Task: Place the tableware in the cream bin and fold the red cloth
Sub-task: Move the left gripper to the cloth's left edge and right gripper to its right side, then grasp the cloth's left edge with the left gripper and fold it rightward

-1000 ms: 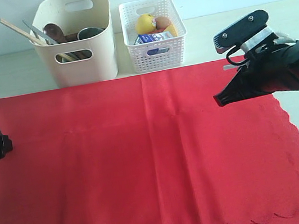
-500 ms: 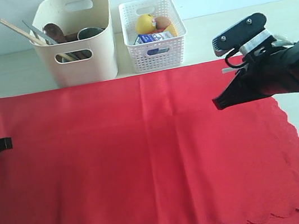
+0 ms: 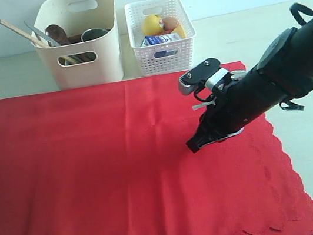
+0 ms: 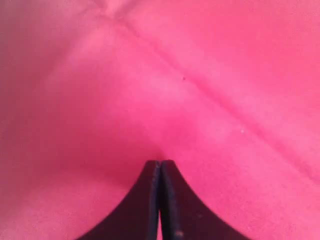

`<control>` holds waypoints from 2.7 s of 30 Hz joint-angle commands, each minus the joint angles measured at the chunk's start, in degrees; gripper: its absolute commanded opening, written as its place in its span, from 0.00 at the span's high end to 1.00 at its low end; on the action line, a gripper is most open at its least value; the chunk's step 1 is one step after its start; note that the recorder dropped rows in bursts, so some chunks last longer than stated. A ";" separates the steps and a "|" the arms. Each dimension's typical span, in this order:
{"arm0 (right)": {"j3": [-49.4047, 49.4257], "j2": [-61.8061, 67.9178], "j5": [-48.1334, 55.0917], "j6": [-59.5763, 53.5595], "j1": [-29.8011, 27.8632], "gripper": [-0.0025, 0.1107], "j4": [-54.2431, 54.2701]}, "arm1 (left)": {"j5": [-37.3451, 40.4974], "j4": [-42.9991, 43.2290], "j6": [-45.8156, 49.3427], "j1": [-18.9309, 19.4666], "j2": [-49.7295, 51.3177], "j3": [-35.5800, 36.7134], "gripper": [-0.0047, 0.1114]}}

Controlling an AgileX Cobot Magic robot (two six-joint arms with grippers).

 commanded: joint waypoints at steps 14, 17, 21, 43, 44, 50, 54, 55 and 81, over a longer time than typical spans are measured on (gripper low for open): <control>-0.54 2.77 0.99 -0.55 -0.01 0.98 -0.90 | 7.88 -0.08 0.15 -12.78 -15.21 -0.30 0.96; -0.54 2.77 0.99 -0.55 -0.01 0.98 -0.90 | 10.88 -0.70 0.15 -17.84 -19.38 -0.94 0.96; -0.54 2.77 0.99 -0.55 -0.01 0.98 -0.90 | 14.73 -3.07 0.15 -26.64 -23.66 -2.83 0.96; -0.43 -3.19 2.68 0.60 -0.01 0.98 -3.76 | 31.70 -6.17 0.43 -59.08 -7.79 -25.64 0.96; -0.43 -5.17 2.78 3.09 -0.01 0.98 -6.95 | 32.89 -6.17 0.43 -59.08 -7.48 -26.13 0.96; -0.43 -14.27 1.21 34.07 -1.75 0.98 -39.17 | 31.95 -9.05 0.83 -59.33 -7.23 -28.19 0.96; -0.43 -16.64 1.32 50.94 -5.29 0.98 -56.28 | 31.82 -14.27 7.80 -60.55 -5.44 -32.89 0.96; -0.43 -16.84 1.32 54.13 -6.39 0.98 -59.39 | 31.82 -15.25 9.05 -61.07 -4.55 -34.51 0.96; -0.43 -25.01 -9.47 68.46 -20.81 0.98 -69.94 | 32.48 -22.93 13.87 -65.26 30.05 -72.72 0.78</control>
